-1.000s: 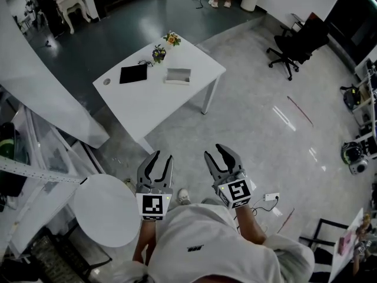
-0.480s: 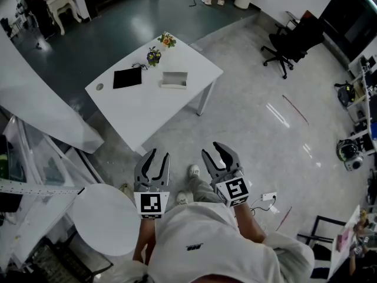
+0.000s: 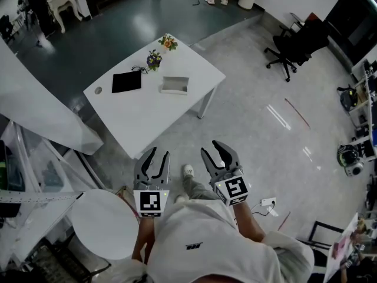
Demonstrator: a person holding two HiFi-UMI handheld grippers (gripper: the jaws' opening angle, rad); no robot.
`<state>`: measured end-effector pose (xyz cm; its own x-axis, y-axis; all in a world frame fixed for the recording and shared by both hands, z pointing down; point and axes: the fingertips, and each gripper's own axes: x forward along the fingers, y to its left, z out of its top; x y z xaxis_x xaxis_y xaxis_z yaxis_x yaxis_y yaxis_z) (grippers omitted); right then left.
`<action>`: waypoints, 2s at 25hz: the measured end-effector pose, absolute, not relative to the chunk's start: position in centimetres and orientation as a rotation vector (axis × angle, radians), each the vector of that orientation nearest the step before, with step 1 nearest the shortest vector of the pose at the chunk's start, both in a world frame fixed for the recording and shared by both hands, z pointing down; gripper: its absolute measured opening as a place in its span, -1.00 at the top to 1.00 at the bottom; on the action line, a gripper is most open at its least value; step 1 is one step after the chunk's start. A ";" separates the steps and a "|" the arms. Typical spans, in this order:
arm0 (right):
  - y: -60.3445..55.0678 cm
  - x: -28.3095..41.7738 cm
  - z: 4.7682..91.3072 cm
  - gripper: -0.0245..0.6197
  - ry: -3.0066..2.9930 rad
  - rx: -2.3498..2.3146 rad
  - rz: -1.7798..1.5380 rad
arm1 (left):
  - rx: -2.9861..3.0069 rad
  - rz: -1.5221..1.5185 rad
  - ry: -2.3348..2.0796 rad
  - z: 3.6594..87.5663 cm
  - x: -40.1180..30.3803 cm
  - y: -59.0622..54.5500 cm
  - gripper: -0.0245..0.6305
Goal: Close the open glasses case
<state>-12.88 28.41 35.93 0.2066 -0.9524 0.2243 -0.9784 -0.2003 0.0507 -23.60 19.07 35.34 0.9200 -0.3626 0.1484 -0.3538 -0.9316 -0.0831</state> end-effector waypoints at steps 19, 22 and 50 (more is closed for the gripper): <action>20.5 -0.3 36.9 0.41 -1.996 2.192 0.284 | -2.994 -0.352 0.703 36.2 -11.7 12.6 0.47; 19.5 1.8 37.2 0.41 -2.012 2.178 0.294 | -2.983 -0.369 0.722 36.4 -9.8 11.8 0.48; 10.4 9.7 39.2 0.41 -2.050 2.144 0.298 | -2.993 -0.413 0.738 39.1 -1.4 3.8 0.48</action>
<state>9.74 10.40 39.21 0.0405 -0.9667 0.2529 -0.9986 -0.0474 -0.0216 -1.41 3.81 39.10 0.8521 -0.4609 0.2478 -0.4526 -0.8868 -0.0929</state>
